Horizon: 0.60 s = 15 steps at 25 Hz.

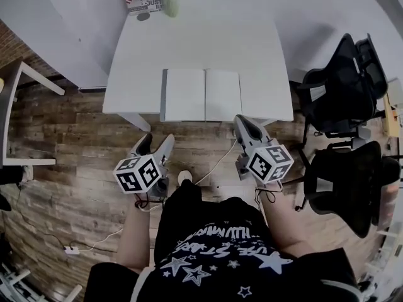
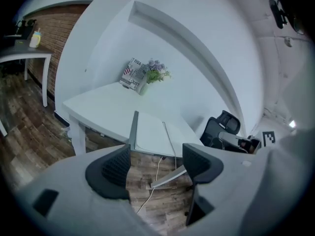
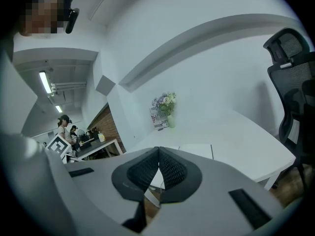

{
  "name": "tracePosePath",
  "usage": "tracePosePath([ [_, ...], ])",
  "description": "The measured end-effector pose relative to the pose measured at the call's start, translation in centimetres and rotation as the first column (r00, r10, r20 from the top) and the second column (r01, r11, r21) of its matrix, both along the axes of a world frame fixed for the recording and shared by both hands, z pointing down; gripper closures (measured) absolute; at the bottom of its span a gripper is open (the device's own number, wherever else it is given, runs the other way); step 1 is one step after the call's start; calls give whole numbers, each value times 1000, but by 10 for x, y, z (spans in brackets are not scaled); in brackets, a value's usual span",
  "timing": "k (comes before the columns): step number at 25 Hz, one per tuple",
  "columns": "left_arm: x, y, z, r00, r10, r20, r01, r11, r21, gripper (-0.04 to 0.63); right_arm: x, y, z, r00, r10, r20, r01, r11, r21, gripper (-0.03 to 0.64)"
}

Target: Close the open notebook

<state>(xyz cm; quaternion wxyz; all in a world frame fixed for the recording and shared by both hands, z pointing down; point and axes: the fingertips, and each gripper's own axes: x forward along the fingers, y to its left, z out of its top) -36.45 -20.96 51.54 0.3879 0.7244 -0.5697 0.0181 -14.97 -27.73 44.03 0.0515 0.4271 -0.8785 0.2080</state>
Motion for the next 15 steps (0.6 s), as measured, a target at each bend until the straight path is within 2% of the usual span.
tracePosePath([
  [8,-5,-33,37,996,64,-56,-70,993,-100,262,5,-14,14,996,78,-30,-79,996,-30,615],
  [12,-7,-46,55,995,70,-74,-80,987,-141,260,10,-18,22,993,105,-43,-107,993,-46,615],
  [15,-5,-56,67,991,58,-119,-79,979,-187,256,13,-23,27,991,120,-49,-123,991,-55,615],
])
